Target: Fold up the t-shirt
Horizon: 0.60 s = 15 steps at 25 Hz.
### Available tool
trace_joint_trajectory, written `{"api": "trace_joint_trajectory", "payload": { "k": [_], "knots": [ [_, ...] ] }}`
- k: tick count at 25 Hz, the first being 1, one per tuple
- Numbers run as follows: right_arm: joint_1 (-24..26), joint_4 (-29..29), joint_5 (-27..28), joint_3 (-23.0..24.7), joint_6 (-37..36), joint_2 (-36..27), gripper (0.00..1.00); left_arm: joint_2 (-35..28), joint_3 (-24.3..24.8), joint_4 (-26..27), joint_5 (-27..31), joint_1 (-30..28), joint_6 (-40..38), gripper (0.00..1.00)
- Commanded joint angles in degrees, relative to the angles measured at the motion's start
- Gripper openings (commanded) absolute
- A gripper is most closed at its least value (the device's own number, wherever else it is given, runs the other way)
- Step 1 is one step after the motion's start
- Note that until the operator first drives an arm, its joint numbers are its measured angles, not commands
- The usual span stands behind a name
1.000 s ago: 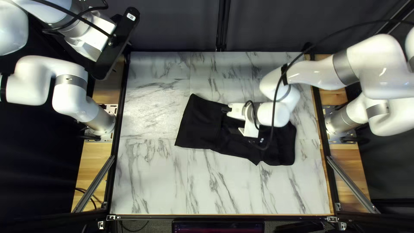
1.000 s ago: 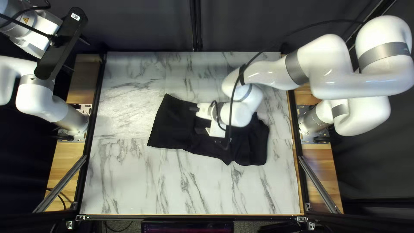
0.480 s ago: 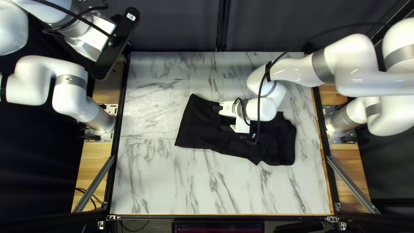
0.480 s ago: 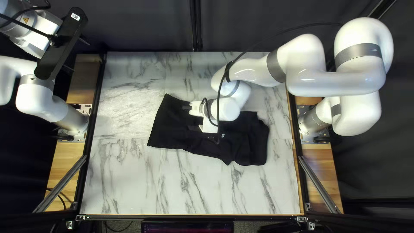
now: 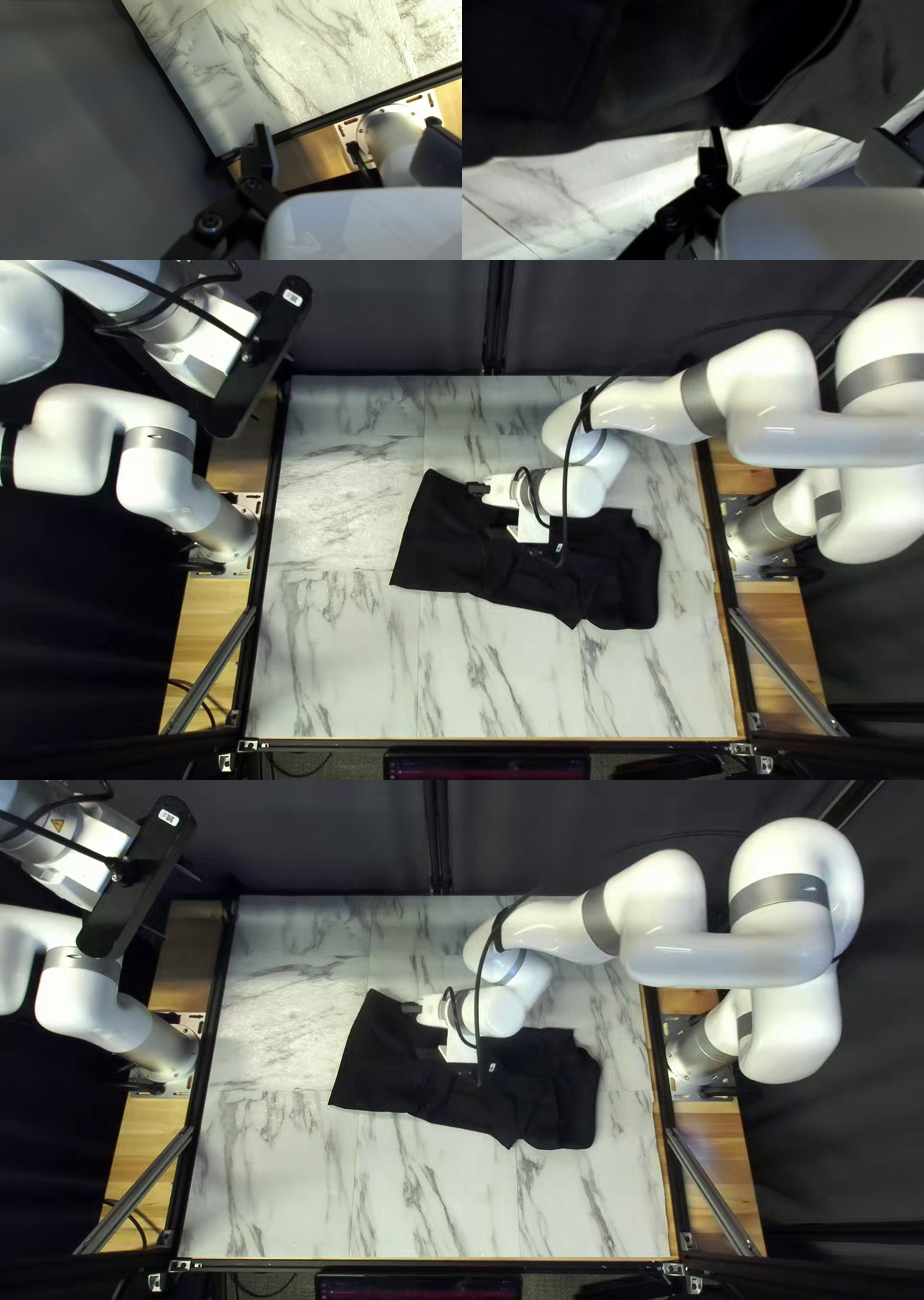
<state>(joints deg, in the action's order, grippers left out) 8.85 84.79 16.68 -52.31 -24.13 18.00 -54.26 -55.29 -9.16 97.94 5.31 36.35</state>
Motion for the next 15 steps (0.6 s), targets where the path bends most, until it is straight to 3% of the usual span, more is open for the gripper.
{"api": "trace_joint_trajectory", "payload": {
  "k": [1, 7, 15],
  "knots": [
    [1.17, 3.73, -0.87, -0.91, 2.53, 1.03, 1.0, 0.0, 0.0, 0.0, 0.0, 0.0, 0.0, 1.0],
    [0.87, 8.37, -1.07, -2.53, 6.97, 2.97, 1.0, 0.0, 0.0, 0.0, 0.0, 0.0, 0.0, 1.0],
    [-2.29, 6.91, 0.41, -3.21, 6.75, 2.73, 1.0, 0.0, 0.0, 0.0, 0.0, 0.0, 0.0, 1.0]
  ]
}}
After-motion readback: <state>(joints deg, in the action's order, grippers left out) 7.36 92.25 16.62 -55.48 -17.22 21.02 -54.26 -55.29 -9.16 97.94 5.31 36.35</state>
